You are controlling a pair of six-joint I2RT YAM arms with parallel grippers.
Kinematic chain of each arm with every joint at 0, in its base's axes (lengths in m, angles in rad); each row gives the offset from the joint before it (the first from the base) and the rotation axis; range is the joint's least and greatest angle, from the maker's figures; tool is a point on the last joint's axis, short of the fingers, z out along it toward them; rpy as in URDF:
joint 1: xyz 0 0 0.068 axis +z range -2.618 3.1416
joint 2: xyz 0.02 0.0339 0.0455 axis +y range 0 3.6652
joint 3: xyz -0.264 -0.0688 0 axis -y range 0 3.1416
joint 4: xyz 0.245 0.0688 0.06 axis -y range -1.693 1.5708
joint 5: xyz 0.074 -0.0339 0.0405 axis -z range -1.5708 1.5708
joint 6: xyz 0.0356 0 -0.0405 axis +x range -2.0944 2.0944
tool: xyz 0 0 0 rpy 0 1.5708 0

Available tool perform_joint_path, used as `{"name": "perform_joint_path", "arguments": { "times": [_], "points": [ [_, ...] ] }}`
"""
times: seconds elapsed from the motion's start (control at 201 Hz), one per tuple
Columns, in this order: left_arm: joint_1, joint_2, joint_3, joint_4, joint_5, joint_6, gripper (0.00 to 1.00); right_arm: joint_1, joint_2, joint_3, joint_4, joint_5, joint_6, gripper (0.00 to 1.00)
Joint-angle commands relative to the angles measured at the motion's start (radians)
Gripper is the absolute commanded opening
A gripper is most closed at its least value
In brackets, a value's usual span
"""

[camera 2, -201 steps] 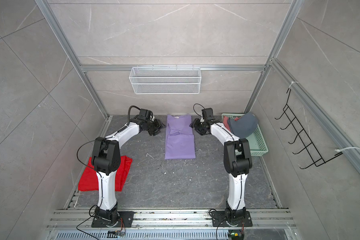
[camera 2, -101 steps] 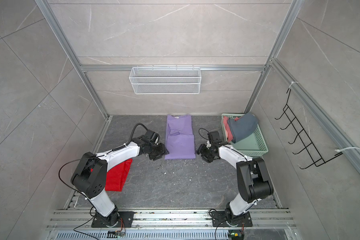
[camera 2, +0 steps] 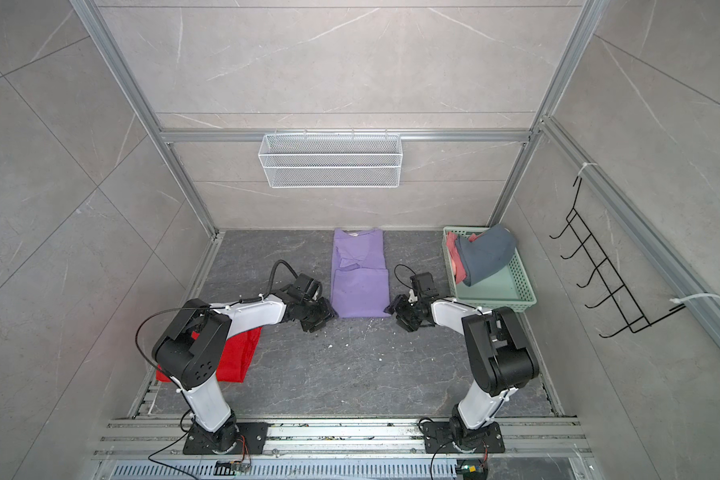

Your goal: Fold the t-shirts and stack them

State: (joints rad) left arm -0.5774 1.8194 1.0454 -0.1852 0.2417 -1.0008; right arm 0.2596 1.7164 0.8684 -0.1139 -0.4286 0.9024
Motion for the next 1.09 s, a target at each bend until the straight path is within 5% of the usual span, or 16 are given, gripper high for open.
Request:
{"name": "perform_joint_path", "arguments": {
  "times": [0.0, 0.139, 0.274, 0.373, 0.702, 0.896, 1.085],
  "points": [
    [0.001, 0.045, 0.035, 0.032, -0.012, -0.054, 0.55, 0.021, 0.082, 0.022, 0.002, 0.040, 0.038, 0.61],
    [0.002, 0.066, 0.036, 0.066, -0.020, -0.085, 0.44, 0.036, 0.139, 0.066, -0.025, 0.064, 0.049, 0.51],
    [0.002, 0.050, 0.043, 0.059, -0.036, -0.083, 0.16, 0.052, 0.136, 0.088, -0.059, 0.088, 0.022, 0.24],
    [0.001, 0.005, 0.029, 0.026, -0.054, -0.060, 0.00, 0.067, 0.110, 0.111, -0.132, 0.093, -0.040, 0.13],
    [-0.105, -0.361, -0.166, -0.199, -0.049, -0.107, 0.00, 0.100, -0.249, -0.046, -0.452, -0.019, -0.221, 0.06],
    [-0.245, -0.597, -0.275, -0.221, -0.049, -0.254, 0.00, 0.156, -0.532, -0.134, -0.586, -0.078, -0.143, 0.05],
    [-0.265, -0.660, -0.192, -0.271, -0.065, -0.239, 0.00, 0.168, -0.589, -0.059, -0.589, -0.091, -0.059, 0.04]
  ]
}}
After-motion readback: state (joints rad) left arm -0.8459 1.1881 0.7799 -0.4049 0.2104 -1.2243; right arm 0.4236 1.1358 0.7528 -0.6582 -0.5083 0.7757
